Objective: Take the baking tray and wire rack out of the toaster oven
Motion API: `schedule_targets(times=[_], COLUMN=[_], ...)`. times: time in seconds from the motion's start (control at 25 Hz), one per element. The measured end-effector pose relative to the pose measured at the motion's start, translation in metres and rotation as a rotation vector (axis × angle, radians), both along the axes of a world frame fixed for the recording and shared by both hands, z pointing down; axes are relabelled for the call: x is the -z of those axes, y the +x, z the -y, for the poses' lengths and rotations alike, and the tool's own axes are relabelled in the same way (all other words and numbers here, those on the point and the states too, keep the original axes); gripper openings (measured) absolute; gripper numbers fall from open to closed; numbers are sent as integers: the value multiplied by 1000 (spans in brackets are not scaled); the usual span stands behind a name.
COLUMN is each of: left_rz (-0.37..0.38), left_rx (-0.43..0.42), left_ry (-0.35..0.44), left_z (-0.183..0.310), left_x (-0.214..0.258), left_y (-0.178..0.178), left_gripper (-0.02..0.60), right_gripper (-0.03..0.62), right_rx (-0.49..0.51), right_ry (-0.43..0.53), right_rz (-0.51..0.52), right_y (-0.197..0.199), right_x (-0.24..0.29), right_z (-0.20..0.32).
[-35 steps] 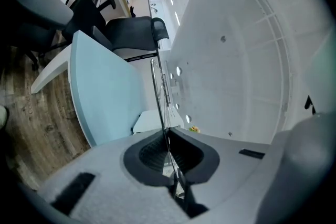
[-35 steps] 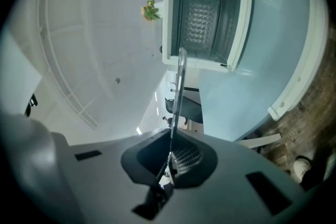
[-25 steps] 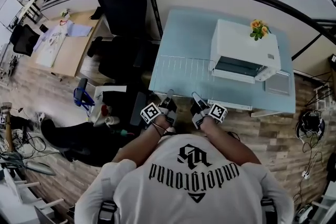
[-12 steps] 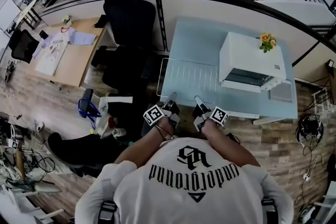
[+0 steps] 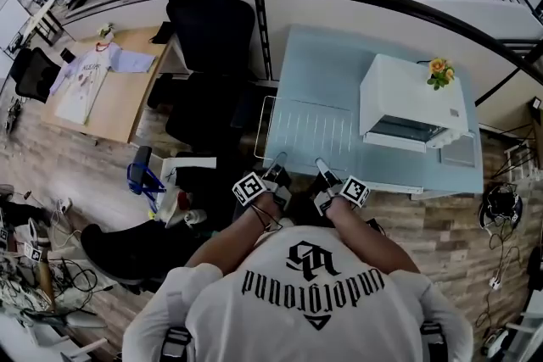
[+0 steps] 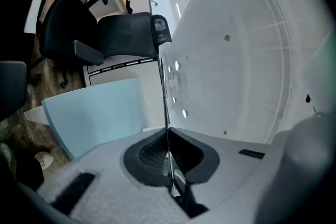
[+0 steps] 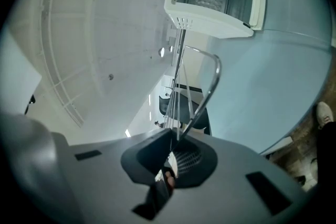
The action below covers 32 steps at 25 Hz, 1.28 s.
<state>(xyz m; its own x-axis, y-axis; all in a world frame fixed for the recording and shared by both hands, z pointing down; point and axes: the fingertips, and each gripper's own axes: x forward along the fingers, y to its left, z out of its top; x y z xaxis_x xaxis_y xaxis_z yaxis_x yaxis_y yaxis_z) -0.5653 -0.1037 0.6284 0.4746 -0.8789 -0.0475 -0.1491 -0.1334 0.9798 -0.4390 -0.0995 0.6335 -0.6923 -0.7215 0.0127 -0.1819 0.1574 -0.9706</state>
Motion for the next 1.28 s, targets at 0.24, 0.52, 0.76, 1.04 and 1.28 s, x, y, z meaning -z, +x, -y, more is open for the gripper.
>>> schedule_targets(times=[0.24,0.52,0.76,1.04,1.28], left_rz=[20,23,30,38,47], left_rx=[-13,-25,-31,-43,-52], left_ry=[-21,-42,-87,-128,-167], left_z=[8,25,44,63,76], left_x=[-18,-32,-45,-61,-76], left_y=[3,4,14,21,32], left_gripper=[6,6,6,6,6], right_gripper=[5,6,6,9,10], right_rx=[-15,-7,2,14,11], right_ry=[-67,-116,-87,-116,-161], right_rz=[-21,-49,1,-20,-29], right_y=[5,7,12,18,27], right_x=[-25,-40,-46,-57,-72], right_z=[4,16,39,56,68])
